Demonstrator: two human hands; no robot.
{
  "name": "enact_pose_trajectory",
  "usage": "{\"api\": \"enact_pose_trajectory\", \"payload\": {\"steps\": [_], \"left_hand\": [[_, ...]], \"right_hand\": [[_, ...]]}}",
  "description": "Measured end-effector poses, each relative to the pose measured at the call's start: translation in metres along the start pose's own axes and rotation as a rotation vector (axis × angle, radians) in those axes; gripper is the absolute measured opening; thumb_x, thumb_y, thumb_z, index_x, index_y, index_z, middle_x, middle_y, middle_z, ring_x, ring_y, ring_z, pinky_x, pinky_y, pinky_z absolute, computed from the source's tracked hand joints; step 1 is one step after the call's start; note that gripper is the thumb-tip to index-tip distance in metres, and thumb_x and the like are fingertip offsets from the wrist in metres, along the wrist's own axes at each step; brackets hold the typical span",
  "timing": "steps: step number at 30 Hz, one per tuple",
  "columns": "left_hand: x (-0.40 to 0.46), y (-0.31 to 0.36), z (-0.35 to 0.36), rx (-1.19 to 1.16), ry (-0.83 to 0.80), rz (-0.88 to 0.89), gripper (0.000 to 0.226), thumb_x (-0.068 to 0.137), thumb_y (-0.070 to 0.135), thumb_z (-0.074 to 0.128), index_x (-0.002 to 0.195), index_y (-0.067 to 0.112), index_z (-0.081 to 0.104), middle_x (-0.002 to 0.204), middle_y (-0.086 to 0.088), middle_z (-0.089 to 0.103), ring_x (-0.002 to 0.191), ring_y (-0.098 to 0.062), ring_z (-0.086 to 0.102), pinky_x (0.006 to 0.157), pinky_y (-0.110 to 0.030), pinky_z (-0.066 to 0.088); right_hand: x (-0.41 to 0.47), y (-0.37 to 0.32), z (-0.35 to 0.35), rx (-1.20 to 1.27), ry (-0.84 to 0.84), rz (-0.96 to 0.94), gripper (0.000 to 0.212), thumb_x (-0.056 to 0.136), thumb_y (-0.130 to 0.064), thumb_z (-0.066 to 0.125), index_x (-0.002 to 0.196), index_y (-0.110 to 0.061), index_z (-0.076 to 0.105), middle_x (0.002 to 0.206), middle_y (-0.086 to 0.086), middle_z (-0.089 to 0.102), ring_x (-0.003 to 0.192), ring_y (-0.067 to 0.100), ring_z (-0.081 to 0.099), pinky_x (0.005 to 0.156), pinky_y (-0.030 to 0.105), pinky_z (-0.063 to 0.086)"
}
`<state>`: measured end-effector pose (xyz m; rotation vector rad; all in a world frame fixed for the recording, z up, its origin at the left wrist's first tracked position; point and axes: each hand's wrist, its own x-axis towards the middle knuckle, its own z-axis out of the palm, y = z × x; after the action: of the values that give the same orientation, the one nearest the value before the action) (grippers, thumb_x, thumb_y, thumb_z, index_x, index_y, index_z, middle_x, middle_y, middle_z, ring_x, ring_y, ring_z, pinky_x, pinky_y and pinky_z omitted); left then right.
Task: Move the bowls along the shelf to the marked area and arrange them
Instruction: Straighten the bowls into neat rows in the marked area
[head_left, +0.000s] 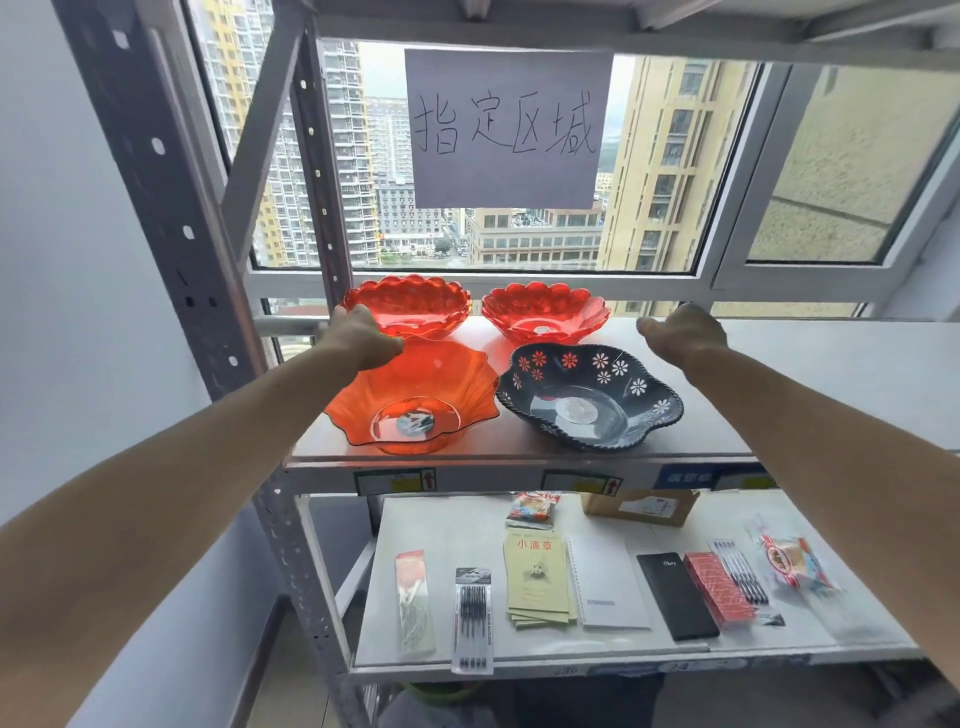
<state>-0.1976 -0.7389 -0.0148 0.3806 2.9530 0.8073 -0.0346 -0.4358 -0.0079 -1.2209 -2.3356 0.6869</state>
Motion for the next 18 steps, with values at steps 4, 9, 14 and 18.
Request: {"api": "enact_pose_trajectory", "payload": {"steps": [4, 9, 14, 18], "left_hand": [[0.021, 0.043, 0.007, -0.017, 0.067, 0.154, 0.062, 0.09, 0.039, 0.058, 0.136, 0.001, 0.045, 0.139, -0.02, 0.05, 0.124, -0.036, 0.05, 0.099, -0.04, 0.044], [0.056, 0.094, 0.037, -0.126, -0.01, 0.198, 0.028, 0.09, 0.03, 0.061, 0.098, 0.002, 0.063, 0.1, -0.02, 0.063, 0.089, -0.032, 0.061, 0.08, -0.036, 0.05], [0.092, 0.127, 0.077, -0.249, -0.155, 0.092, 0.025, 0.091, 0.02, 0.062, 0.084, -0.004, 0.06, 0.084, -0.022, 0.059, 0.092, -0.042, 0.069, 0.081, -0.05, 0.059], [0.113, 0.14, 0.101, -0.213, -0.182, 0.038, 0.029, 0.091, 0.026, 0.063, 0.087, -0.002, 0.055, 0.083, -0.02, 0.064, 0.089, -0.035, 0.073, 0.072, -0.043, 0.062]], "right_hand": [[0.033, -0.009, 0.007, 0.067, -0.009, -0.081, 0.053, 0.088, -0.046, 0.059, 0.113, 0.001, 0.064, 0.118, 0.02, 0.066, 0.109, 0.037, 0.061, 0.086, 0.034, 0.048], [0.084, -0.007, 0.023, 0.102, -0.059, -0.171, 0.045, 0.089, -0.038, 0.064, 0.107, 0.004, 0.067, 0.112, 0.02, 0.069, 0.104, 0.034, 0.062, 0.088, 0.037, 0.048], [0.14, -0.003, 0.038, 0.047, -0.145, -0.2, 0.041, 0.087, -0.038, 0.066, 0.084, 0.003, 0.07, 0.084, 0.018, 0.069, 0.079, 0.029, 0.061, 0.067, 0.032, 0.046], [0.175, -0.006, 0.05, 0.06, -0.223, -0.163, 0.042, 0.085, -0.043, 0.067, 0.073, -0.004, 0.062, 0.071, 0.014, 0.06, 0.069, 0.027, 0.058, 0.067, 0.036, 0.051]]}}
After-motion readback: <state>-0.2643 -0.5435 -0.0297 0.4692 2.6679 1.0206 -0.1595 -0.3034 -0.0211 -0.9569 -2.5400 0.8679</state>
